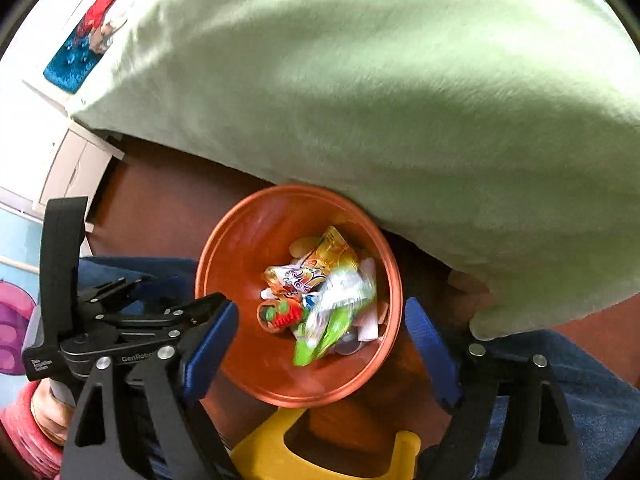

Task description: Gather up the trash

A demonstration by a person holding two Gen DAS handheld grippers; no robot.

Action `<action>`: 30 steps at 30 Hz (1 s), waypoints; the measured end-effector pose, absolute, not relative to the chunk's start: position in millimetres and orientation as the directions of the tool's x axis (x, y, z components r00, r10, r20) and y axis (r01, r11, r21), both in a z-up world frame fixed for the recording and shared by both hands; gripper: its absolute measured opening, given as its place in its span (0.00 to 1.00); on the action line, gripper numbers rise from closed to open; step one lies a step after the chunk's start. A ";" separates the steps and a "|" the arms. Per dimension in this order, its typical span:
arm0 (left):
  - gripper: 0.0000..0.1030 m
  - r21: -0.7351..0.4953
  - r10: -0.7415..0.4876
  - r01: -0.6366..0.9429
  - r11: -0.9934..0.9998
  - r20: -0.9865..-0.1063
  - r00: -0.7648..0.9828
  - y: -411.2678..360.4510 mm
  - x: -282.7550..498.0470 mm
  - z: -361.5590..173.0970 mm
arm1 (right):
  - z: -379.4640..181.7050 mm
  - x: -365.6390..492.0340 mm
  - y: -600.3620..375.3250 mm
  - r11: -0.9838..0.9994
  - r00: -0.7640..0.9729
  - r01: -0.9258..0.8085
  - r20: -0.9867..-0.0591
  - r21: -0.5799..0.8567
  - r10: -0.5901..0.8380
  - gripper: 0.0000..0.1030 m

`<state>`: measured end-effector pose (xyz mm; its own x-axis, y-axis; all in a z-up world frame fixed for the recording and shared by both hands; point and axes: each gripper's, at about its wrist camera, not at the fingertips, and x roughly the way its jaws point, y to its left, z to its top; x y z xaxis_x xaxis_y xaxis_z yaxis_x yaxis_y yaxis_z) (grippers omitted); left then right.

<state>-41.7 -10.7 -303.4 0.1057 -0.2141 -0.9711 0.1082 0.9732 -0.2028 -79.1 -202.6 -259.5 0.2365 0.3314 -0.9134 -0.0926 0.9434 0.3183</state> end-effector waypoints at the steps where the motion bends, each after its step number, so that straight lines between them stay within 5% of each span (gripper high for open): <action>1: 0.73 -0.199 -0.211 0.108 0.974 -0.971 0.111 -9.4 -40.8 -301.2 | -257.8 -78.7 -202.6 0.944 0.243 -0.088 -0.912 0.318 0.330 0.81; 16: 0.73 -0.179 -0.196 0.086 0.980 -0.934 0.297 4.3 -28.0 -217.8 | -182.3 -71.5 -225.3 0.947 0.425 -0.088 -0.848 0.309 0.316 0.81; 24: 0.74 -0.152 -0.172 0.081 0.985 -0.833 0.526 10.3 -11.3 -120.6 | -101.7 -63.2 -224.7 0.956 0.620 -0.122 -0.731 0.267 0.283 0.83; 26: 0.84 -0.134 -0.152 0.074 0.988 -0.804 0.575 10.5 -9.9 -98.8 | -80.0 -62.8 -225.3 0.959 0.671 -0.127 -0.690 0.254 0.272 0.85; 30: 0.85 -0.083 -0.100 0.058 0.995 -0.715 0.692 10.1 -11.1 -49.8 | -41.5 -65.3 -225.7 0.966 0.755 -0.137 -0.609 0.218 0.244 0.89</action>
<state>-11.1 10.1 -49.8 0.6915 -0.1002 -0.7154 0.0583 0.9948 -0.0829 -65.3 -225.7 -41.5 0.7550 0.2442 -0.6086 -0.1370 0.9663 0.2178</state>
